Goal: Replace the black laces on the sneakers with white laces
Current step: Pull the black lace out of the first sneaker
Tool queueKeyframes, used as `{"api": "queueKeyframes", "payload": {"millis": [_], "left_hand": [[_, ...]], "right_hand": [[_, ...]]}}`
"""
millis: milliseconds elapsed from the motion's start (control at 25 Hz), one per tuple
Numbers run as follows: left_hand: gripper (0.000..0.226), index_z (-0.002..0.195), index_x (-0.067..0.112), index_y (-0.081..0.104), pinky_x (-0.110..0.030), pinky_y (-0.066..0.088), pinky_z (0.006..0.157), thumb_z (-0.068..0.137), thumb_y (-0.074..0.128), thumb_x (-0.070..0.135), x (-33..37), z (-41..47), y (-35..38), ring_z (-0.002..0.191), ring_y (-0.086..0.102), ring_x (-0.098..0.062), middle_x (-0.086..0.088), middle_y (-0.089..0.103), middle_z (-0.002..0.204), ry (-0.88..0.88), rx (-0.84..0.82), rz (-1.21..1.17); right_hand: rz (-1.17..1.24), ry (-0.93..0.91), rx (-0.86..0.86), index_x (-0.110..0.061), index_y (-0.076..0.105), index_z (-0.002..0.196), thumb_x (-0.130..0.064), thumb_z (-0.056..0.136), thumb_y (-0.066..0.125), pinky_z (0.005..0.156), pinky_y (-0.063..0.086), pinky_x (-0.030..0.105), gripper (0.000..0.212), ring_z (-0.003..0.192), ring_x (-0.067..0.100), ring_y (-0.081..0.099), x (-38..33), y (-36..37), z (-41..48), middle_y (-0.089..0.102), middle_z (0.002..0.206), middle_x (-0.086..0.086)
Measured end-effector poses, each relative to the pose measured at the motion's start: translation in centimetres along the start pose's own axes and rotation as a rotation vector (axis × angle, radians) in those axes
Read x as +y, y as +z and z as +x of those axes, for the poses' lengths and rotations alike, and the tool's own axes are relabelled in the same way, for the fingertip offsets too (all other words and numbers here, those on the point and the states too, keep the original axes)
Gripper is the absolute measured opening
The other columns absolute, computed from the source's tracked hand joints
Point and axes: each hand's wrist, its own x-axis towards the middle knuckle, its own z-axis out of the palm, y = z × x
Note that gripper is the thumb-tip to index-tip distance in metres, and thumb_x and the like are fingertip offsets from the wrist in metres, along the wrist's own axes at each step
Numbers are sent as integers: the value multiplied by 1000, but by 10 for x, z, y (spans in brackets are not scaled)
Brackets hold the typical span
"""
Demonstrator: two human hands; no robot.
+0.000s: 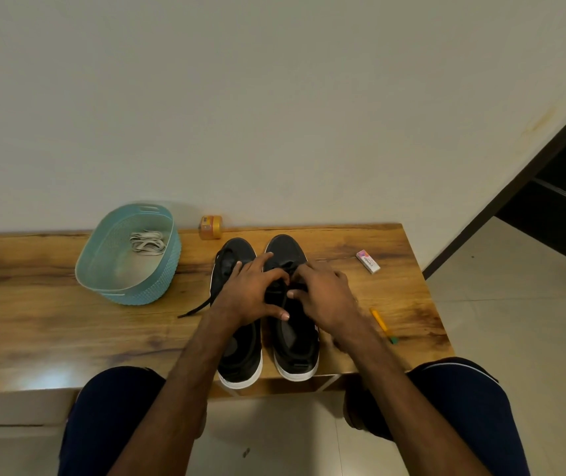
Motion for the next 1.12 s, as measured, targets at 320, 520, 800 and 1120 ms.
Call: {"api": "queueKeyframes", "payload": {"millis": [320, 520, 800, 1120], "left_hand": [[67, 126, 43, 50, -56, -20, 117, 68, 78, 60, 1, -3, -2, 152, 8, -27, -5, 8, 165, 1, 50, 47], [66, 127, 42, 51, -57, -20, 116, 69, 78, 59, 5, -5, -3, 152, 8, -27, -6, 8, 165, -4, 51, 47], [74, 135, 39, 48, -57, -19, 115, 71, 74, 64, 3, -3, -2, 152, 10, -26, -7, 7, 165, -12, 38, 94], [66, 127, 44, 50, -53, -25, 111, 69, 77, 60, 3, -6, -1, 152, 8, -26, -6, 9, 165, -16, 57, 46]], "right_hand": [[416, 243, 439, -20, 60, 93, -20, 96, 62, 87, 50, 35, 4, 97, 14, 58, 31, -39, -2, 54, 105, -4], [78, 124, 353, -21, 64, 113, -24, 94, 65, 98, 46, 43, 19, 118, 22, 50, 33, -35, -1, 53, 126, 2], [-30, -20, 50, -24, 62, 119, -33, 95, 62, 107, 32, 45, 26, 133, 18, 33, 9, 7, 2, 46, 139, -5], [163, 217, 431, -15, 60, 100, -13, 96, 57, 85, 45, 36, 5, 104, 20, 56, 33, -31, 5, 52, 115, 3]]}}
